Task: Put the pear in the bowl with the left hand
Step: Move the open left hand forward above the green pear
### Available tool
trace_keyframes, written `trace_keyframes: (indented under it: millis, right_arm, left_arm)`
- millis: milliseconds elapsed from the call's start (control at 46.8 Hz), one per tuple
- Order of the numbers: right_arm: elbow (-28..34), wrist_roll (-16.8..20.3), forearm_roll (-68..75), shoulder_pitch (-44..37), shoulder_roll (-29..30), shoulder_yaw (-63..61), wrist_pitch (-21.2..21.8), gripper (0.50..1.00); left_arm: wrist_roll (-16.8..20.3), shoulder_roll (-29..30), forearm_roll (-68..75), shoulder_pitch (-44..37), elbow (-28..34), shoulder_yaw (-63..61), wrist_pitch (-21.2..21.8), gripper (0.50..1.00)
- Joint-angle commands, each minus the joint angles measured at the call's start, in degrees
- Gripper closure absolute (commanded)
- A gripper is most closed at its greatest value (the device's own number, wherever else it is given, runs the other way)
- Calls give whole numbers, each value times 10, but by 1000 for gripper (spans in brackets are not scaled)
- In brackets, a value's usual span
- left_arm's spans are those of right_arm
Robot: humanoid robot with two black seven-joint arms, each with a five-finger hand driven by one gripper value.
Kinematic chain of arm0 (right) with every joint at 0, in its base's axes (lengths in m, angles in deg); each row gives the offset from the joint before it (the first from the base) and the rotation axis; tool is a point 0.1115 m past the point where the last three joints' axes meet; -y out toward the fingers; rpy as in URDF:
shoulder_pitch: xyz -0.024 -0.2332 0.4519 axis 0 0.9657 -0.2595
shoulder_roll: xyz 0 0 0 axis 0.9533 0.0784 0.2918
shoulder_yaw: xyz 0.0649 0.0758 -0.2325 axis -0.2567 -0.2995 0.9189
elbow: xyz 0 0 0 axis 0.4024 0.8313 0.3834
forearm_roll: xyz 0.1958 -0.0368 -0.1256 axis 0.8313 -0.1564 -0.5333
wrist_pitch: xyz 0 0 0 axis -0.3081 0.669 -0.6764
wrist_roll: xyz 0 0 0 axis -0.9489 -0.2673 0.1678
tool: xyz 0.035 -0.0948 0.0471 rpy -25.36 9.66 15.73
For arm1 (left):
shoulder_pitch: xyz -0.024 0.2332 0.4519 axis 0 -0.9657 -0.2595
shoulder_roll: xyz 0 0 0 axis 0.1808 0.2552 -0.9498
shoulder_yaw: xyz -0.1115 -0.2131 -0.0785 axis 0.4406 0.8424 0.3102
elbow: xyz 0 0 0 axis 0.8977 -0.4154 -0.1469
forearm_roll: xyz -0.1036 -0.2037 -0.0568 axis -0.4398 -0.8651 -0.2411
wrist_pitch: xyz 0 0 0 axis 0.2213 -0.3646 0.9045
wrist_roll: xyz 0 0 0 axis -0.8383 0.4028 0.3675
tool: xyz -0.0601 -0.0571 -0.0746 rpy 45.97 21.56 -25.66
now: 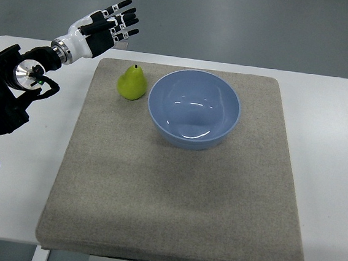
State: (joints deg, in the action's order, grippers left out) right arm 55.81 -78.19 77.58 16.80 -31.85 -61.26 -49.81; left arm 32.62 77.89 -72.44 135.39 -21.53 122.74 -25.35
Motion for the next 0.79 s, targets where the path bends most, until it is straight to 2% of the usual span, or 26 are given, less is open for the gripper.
trace_keyframes:
  millis: [0, 769]
  right_arm:
    - [0, 0, 0, 0, 0, 0, 0, 574]
    - [0, 0, 0, 0, 0, 0, 0, 574]
  left_arm:
    - [-1, 0, 0, 0, 1, 0, 2, 504]
    - [3, 0, 5, 5, 20, 1, 1, 504]
